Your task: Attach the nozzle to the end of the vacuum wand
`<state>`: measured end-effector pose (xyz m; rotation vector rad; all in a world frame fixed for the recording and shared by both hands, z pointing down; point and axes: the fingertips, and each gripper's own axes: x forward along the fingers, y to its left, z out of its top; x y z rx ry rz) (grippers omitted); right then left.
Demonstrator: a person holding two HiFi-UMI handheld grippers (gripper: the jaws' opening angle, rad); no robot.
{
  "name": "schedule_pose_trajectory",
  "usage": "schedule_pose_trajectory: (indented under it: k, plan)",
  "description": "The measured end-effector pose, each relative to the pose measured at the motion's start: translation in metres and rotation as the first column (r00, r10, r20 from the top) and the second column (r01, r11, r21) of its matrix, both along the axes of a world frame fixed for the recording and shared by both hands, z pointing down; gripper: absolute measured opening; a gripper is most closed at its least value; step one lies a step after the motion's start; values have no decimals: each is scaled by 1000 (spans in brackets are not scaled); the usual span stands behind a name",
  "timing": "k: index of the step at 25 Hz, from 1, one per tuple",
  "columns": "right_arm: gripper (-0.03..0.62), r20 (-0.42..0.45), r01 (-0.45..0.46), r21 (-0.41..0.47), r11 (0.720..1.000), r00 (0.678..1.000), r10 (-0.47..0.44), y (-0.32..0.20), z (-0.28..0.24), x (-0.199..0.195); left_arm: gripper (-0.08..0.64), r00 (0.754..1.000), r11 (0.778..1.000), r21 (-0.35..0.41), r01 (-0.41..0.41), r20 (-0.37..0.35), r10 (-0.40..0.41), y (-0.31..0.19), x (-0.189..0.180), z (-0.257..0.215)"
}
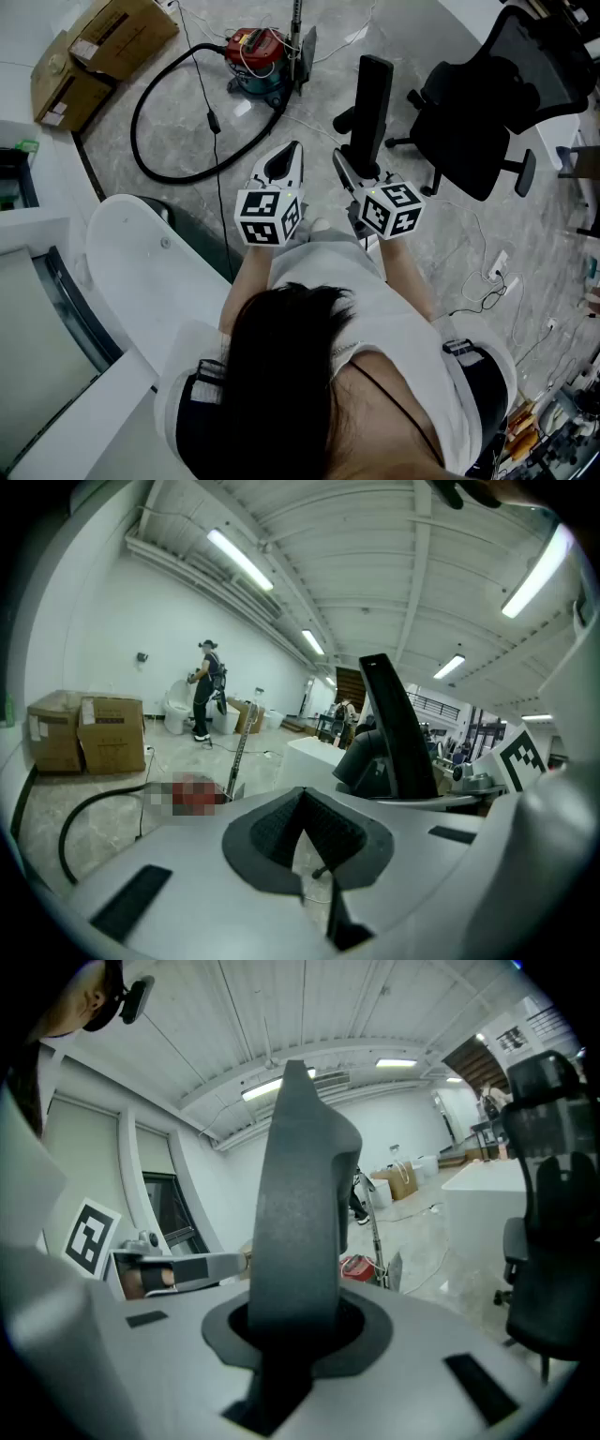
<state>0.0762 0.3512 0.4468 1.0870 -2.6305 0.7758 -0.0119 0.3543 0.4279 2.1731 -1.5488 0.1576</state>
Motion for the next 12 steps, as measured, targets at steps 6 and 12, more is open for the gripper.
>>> schedule_pose_trajectory:
  k: [6,12]
  plan:
    - [78,-15,0,4,1000,1000,0,2,-1,-1,3,1000,1000,-9,1,18,-1,1,1,-1]
    - [78,-16,-3,8,1000,1000,3,2,0,-1,3,1000,1000,-8,-6,20,6,-1,5,0]
